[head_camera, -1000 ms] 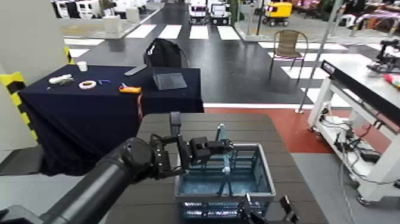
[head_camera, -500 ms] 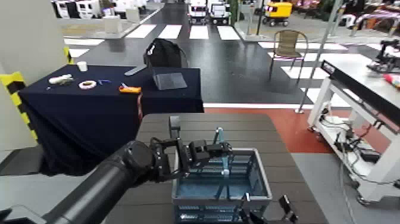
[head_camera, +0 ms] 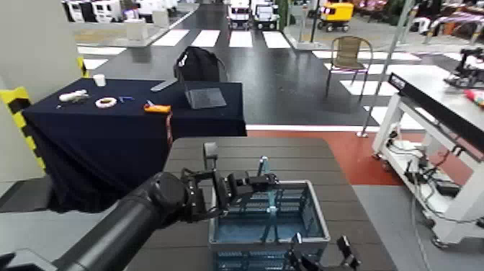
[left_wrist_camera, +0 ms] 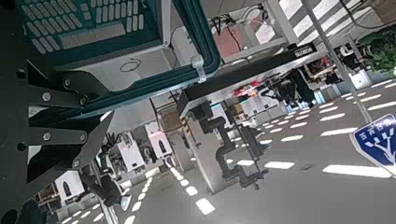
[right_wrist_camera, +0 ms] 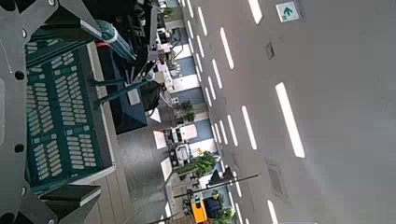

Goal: Place the crate on the table.

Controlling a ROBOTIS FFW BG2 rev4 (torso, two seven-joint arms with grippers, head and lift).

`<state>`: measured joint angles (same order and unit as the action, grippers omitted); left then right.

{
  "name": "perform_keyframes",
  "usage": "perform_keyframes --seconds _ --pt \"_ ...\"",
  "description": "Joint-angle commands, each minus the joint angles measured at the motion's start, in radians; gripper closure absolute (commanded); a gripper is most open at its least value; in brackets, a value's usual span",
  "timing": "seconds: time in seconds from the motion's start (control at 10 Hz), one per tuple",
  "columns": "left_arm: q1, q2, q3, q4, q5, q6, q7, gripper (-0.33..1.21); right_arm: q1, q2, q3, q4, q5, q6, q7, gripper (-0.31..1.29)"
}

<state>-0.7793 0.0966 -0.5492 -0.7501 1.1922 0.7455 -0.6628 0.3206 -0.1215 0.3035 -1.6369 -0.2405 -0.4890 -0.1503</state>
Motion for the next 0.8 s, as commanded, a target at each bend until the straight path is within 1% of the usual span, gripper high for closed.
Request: perform_keyframes --seconds 0.1,0.2,0.3,0.4,0.5,0.7,0.8 --pt "0.002 -0.002 -0.005 0.008 0.000 -0.002 0.000 1.07 -0.002 0.000 0.002 0.002 -0.002 -0.003 0.000 0.14" --pt "0.002 -0.002 -0.006 0.009 0.000 -0.002 0.000 1.05 -0.002 0.000 0.002 0.003 -0.002 -0.005 0.000 0.14" --pt "0.003 -0.002 -0.008 0.009 0.000 -0.003 0.000 1.00 -0.002 0.000 0.002 0.003 -0.002 -0.006 0.000 0.14" --pt "0.003 -0.002 -0.008 0.011 0.001 -0.008 0.000 0.76 -0.002 0.000 0.002 0.003 -0.002 -0.006 0.000 0.14" --pt "0.003 -0.002 -0.008 0.012 0.001 -0.009 0.000 0.68 -0.002 0.000 0.002 0.003 -0.002 -0.006 0.000 0.14" --pt "0.006 -0.002 -0.006 0.014 0.001 -0.011 0.000 0.19 0.000 0.000 0.000 0.003 -0.005 -0.006 0.000 0.14" --pt "0.006 0.000 -0.006 0.014 0.000 -0.011 0.000 0.06 0.000 -0.001 0.000 0.002 -0.005 -0.006 0.000 0.14"
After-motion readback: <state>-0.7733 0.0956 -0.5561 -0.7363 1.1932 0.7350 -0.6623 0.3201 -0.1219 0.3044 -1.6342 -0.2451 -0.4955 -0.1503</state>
